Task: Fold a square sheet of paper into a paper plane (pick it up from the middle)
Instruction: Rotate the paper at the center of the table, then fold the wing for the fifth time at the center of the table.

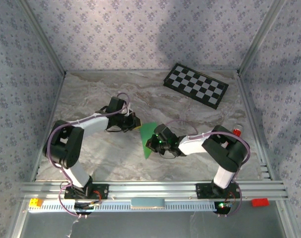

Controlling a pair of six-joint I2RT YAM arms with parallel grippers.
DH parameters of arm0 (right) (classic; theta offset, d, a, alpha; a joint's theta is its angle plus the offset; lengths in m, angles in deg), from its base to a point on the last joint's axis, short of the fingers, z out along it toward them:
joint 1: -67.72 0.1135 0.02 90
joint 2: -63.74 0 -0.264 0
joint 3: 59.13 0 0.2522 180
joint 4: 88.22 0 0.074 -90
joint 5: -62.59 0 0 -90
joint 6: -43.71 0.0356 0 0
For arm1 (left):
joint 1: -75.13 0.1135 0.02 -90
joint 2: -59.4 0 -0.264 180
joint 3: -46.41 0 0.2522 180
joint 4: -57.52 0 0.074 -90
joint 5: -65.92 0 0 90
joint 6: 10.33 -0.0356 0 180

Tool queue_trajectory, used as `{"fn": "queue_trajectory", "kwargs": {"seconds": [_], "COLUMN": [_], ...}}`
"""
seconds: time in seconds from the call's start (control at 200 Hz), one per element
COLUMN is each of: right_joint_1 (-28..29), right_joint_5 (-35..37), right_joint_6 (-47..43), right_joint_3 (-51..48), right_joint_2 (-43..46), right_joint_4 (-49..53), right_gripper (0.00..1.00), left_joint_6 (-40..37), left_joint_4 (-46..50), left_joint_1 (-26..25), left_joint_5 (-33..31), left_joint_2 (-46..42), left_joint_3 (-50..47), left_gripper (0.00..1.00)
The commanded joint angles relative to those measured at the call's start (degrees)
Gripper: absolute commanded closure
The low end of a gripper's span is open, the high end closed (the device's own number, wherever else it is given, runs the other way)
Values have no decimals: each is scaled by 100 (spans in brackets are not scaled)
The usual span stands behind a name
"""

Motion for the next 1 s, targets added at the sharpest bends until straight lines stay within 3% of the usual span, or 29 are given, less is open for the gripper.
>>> {"fn": "queue_trajectory", "kwargs": {"seconds": [0.0,0.18,0.32,0.495,0.71,0.995], "right_joint_1": [30,35,35,-50,-477,-1146], "right_joint_5": [148,68,90,-63,274,-170], "right_joint_6": [365,395,274,-368,-1060,-1155], "right_joint_3": [-129,-75,-5,131,145,-225], "right_joint_2": [-178,-259,-191,187,987,1254], "right_joint_4": [-184,-274,-113,-53,1342,1252], "right_gripper": [95,95,94,86,73,68], "left_joint_6": [115,177,120,44,-135,-417], "left_joint_4": [-74,-175,287,425,288,297], "left_joint_1": [-27,-140,-153,-151,-139,-140], "left_joint_5": [285,474,201,165,283,518], "left_joint_2": [275,700,1061,1414,1390,1364], "left_joint_3": [271,460,628,532,303,287], "left_gripper": [93,93,96,99,100,99]}}
